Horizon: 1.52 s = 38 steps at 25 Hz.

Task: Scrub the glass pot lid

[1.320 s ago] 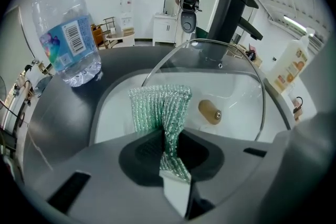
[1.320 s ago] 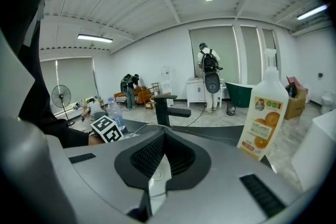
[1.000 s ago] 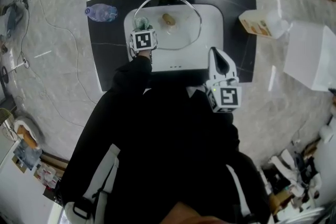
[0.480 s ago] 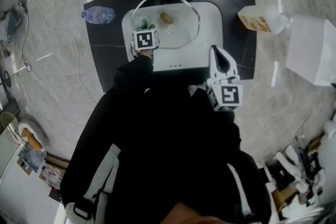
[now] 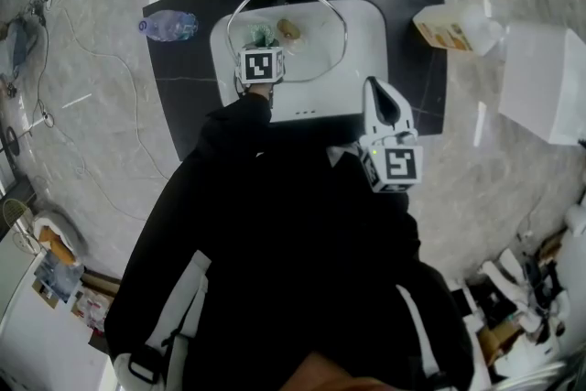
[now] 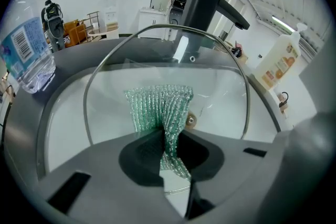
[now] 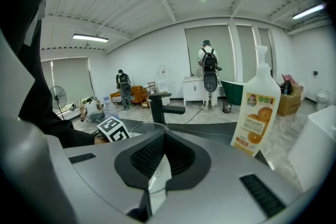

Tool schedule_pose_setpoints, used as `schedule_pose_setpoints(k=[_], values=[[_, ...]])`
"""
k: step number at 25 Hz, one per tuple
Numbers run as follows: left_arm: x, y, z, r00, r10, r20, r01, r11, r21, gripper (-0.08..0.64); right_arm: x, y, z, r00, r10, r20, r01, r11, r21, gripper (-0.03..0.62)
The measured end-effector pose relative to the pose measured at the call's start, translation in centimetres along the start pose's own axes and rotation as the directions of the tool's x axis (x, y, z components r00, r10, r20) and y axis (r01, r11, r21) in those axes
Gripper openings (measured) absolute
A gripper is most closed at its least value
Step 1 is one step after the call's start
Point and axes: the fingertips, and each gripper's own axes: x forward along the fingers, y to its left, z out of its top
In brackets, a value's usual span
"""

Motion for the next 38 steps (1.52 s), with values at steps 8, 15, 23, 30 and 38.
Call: schedule_pose_setpoints(k=[8,15,23,30,38], values=[[0.6,-2.4,0.4,0.998,-0.057,-0.009,0.057,0.998,0.018,0.058,-0.6,-1.0,-0.9,1.000,-0.028,-0.002,0.028,1.000,-0.009,-0.008],[1.1,-4.4,0.6,0.995,-0.097,-0.017,0.098,0.995,0.023,0.058,-1.2,-1.1,-0.8,0.999,-0.043,-0.005,0.043,0.998,0.034,-0.008],[1.3,-5.7,0.9,0.993,-0.113,-0.018,0.114,0.993,0.035,0.058,-1.8,-2.1,-1.6,0.997,-0.071,-0.007,0.071,0.997,0.030,-0.008],[1.4,-6.5,1.0,0.993,-0.113,-0.019,0.114,0.993,0.041,0.058,-2.3,-2.4,-1.7,0.997,-0.075,-0.004,0.075,0.996,0.040,-0.008],[1.8,-8.0,1.2,0.992,-0.128,-0.019,0.129,0.990,0.063,0.058,-2.7,-3.0,-1.9,0.996,-0.087,-0.008,0.087,0.995,0.056,-0.008]])
